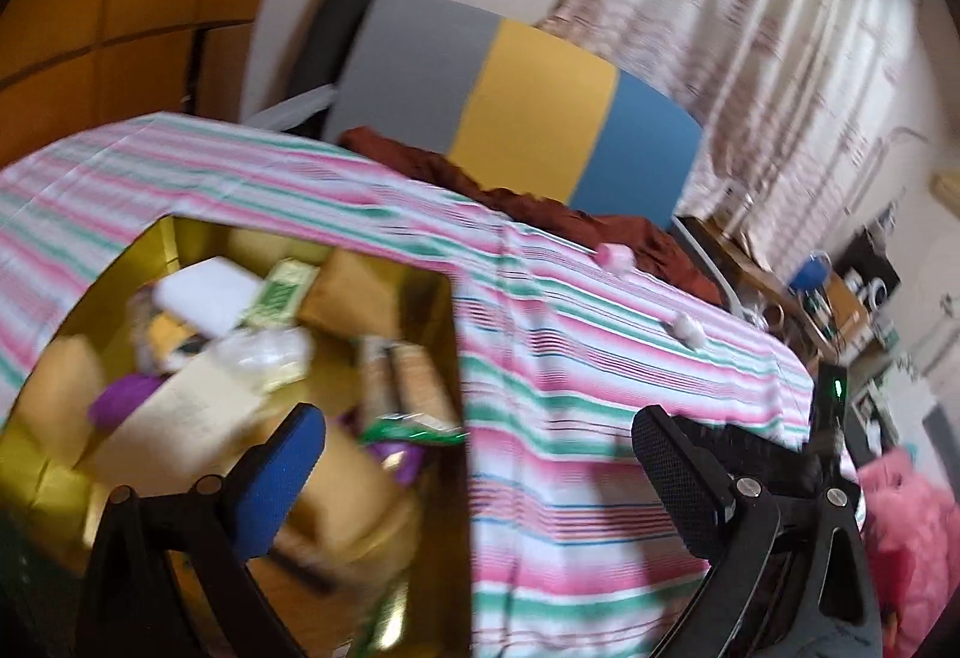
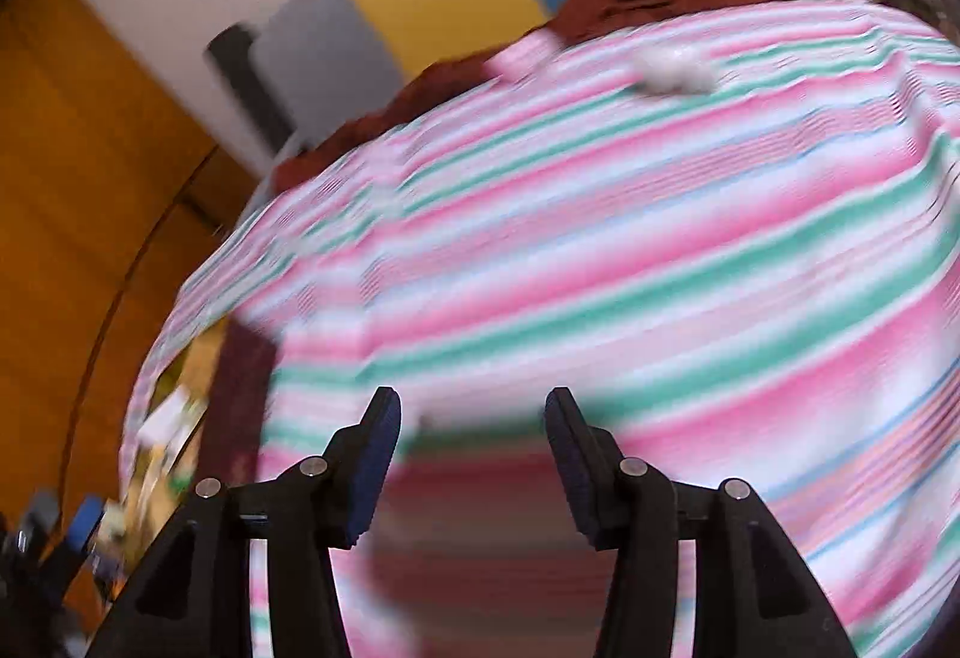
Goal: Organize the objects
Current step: 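Move the right tool to the pile and grasp the small plastic-wrapped bundle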
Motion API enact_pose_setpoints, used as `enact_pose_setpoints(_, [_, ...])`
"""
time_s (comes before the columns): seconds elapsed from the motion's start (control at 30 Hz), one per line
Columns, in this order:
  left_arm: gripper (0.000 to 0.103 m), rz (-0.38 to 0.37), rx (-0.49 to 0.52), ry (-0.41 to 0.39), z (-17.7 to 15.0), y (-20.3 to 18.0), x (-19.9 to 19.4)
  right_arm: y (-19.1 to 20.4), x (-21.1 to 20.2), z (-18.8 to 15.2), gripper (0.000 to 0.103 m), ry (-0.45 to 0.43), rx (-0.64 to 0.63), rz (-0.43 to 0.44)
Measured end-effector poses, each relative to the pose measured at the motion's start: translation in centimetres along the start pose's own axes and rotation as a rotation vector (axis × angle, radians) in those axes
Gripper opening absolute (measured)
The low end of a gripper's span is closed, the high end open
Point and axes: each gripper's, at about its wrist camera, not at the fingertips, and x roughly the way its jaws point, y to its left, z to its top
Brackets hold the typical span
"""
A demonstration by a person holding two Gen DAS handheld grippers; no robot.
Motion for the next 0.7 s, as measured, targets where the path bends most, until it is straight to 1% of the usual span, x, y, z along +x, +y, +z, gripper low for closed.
enact_pose_setpoints(0.1, [0.103,-0.017,0.033,0.014,0.6,-2.0,1.5,-2.1,0.2,4.1,0.058,-0.080,0.028,-0.072])
enact_pose_setpoints(0.13, [0.103,-0.022,0.038,0.019,0.8,-2.5,1.9,-3.0,0.3,6.1,0.059,-0.129,0.041,-0.108])
enact_pose_setpoints(0.17, [0.103,-0.029,0.042,0.025,1.1,-3.2,2.5,-3.5,0.3,7.1,0.060,-0.152,0.047,-0.127])
enact_pose_setpoints(0.2, [0.103,-0.031,0.042,0.028,1.5,-3.6,2.9,-4.2,0.8,8.9,0.062,-0.189,0.052,-0.161])
enact_pose_setpoints(0.3, [0.103,-0.039,0.045,0.028,2.3,-4.7,3.7,-5.3,2.7,12.3,0.062,-0.215,0.064,-0.205])
enact_pose_setpoints(0.4, [0.103,-0.035,0.068,0.029,2.9,-5.8,4.5,-6.3,5.7,15.1,0.062,-0.198,0.023,-0.274])
enact_pose_setpoints(0.5, [0.103,-0.034,0.078,0.042,3.5,-6.7,5.6,-6.5,8.0,15.7,0.062,-0.193,-0.021,-0.295])
enact_pose_setpoints(0.6, [0.103,-0.040,0.084,0.061,3.9,-7.5,6.7,-7.2,9.8,15.5,0.062,-0.163,-0.043,-0.297])
enact_pose_setpoints(0.67, [0.103,-0.046,0.094,0.067,4.0,-8.2,7.3,-7.5,10.4,15.0,0.061,-0.166,-0.043,-0.276])
enact_pose_setpoints(0.7, [0.103,-0.052,0.102,0.068,4.1,-8.7,7.6,-7.7,10.3,15.0,0.054,-0.170,-0.035,-0.253])
